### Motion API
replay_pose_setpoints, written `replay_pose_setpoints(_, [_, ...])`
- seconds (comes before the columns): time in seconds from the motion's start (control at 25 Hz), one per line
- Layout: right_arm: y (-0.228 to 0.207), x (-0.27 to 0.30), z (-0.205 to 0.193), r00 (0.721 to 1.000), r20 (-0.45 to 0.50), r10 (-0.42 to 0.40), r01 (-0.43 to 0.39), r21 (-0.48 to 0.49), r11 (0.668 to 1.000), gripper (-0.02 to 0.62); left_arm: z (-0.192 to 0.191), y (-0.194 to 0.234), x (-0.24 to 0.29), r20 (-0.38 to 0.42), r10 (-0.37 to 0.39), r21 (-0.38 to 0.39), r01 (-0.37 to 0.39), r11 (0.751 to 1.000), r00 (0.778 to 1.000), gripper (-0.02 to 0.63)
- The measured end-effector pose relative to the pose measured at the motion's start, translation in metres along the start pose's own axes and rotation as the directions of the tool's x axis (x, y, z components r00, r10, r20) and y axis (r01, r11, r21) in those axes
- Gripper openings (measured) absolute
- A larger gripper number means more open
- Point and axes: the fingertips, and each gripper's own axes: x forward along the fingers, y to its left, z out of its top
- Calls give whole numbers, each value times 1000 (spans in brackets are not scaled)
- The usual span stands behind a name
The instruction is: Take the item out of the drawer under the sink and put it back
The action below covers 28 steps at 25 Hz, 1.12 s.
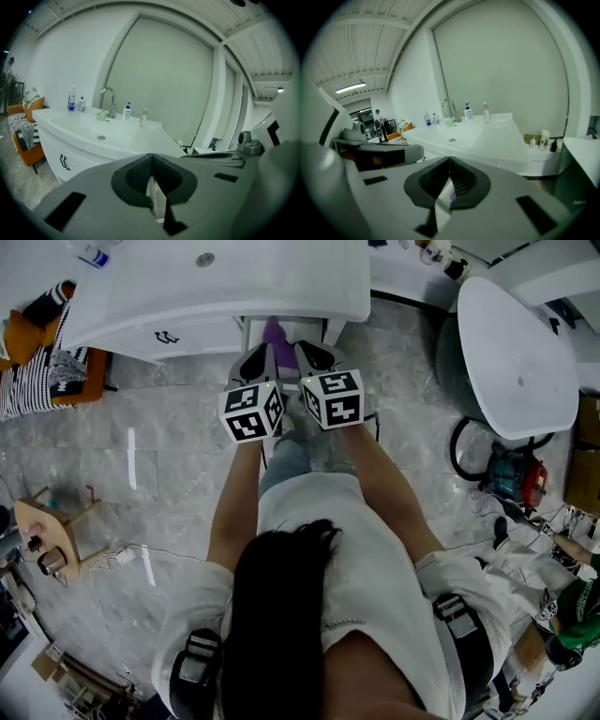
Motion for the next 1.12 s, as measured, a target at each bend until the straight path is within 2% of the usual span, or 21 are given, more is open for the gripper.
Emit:
replay_pose_setpoints(0.44, [8, -2, -9, 1000, -8, 0, 0, -12, 1000, 15, -7, 3, -8, 4, 13, -24, -13, 1000, 1000, 3])
replay_pose_setpoints(0.68, [10, 1, -8, 1000, -5, 0, 0, -24, 1000, 15, -20, 7, -8, -30, 14, -28, -15, 999, 999, 3])
replay_pose_setpoints(0.88, [13, 8, -7, 1000, -12, 5, -5, -21, 1000, 15, -13, 10, -6, -6, 5, -47, -5, 999, 1000, 3])
replay_pose_setpoints(1.12, [16, 12, -10, 1000, -24, 4, -5, -28, 1000, 15, -16, 15, -3, -16, 4, -40, -4, 999, 1000, 3])
